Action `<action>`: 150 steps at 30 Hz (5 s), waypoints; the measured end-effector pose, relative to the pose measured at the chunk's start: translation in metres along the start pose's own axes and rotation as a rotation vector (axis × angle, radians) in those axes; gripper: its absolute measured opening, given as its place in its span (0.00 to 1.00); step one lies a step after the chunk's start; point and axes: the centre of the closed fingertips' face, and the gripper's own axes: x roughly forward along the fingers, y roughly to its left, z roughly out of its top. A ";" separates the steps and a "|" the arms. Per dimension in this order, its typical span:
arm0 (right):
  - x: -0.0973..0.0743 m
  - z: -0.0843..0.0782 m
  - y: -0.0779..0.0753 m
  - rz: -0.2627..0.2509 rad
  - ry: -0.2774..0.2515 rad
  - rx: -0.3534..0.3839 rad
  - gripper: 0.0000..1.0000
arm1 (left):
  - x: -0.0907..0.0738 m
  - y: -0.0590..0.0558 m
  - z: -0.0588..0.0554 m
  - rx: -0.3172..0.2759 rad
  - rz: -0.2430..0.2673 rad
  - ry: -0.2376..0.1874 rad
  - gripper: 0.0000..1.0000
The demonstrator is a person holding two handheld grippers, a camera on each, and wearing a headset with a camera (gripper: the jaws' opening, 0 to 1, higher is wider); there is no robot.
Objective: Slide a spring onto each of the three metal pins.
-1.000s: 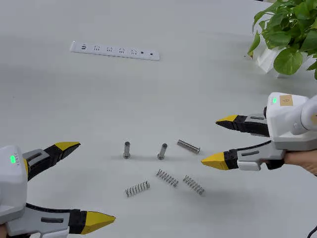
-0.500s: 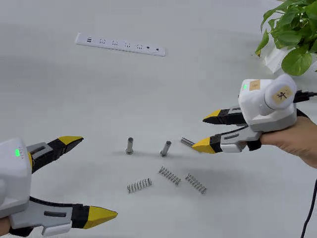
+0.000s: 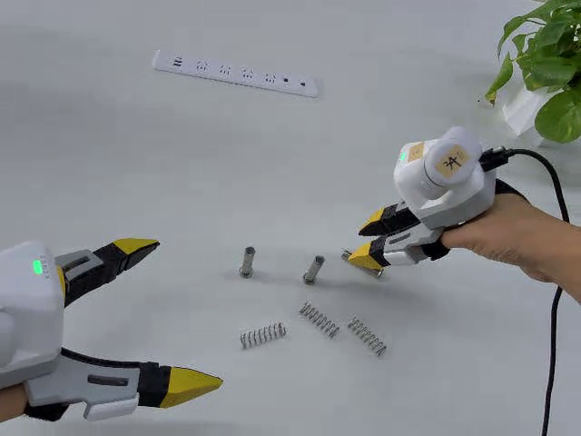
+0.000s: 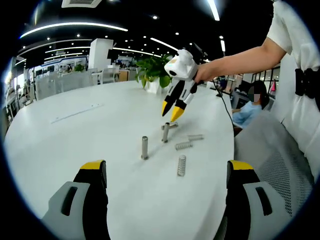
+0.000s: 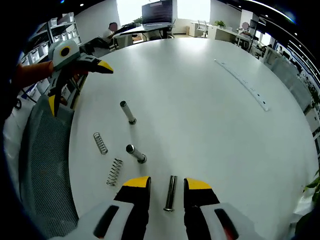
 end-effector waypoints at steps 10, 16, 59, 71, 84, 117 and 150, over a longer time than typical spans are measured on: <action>0.020 -0.010 -0.005 0.019 0.105 -0.022 0.17 | 0.000 0.003 -0.002 -0.019 0.008 -0.007 0.99; 0.028 -0.012 -0.011 0.030 0.145 -0.040 0.16 | 0.001 0.004 -0.004 -0.030 0.010 -0.012 0.99; 0.037 -0.017 -0.017 0.027 0.205 -0.056 0.05 | 0.003 0.007 -0.005 -0.056 0.012 -0.028 0.99; 0.036 -0.021 -0.015 0.028 0.197 -0.032 0.05 | 0.003 0.006 -0.004 -0.059 0.013 -0.031 0.99; 0.027 -0.022 -0.010 0.019 0.166 -0.016 0.05 | 0.003 0.004 -0.004 -0.052 0.005 -0.025 0.99; -0.003 -0.014 -0.005 -0.023 0.057 0.019 0.05 | 0.006 0.001 0.001 -0.033 -0.018 -0.022 0.99; -0.028 -0.033 -0.003 -0.117 -0.134 0.208 0.05 | 0.008 -0.005 0.005 -0.022 -0.029 -0.014 0.99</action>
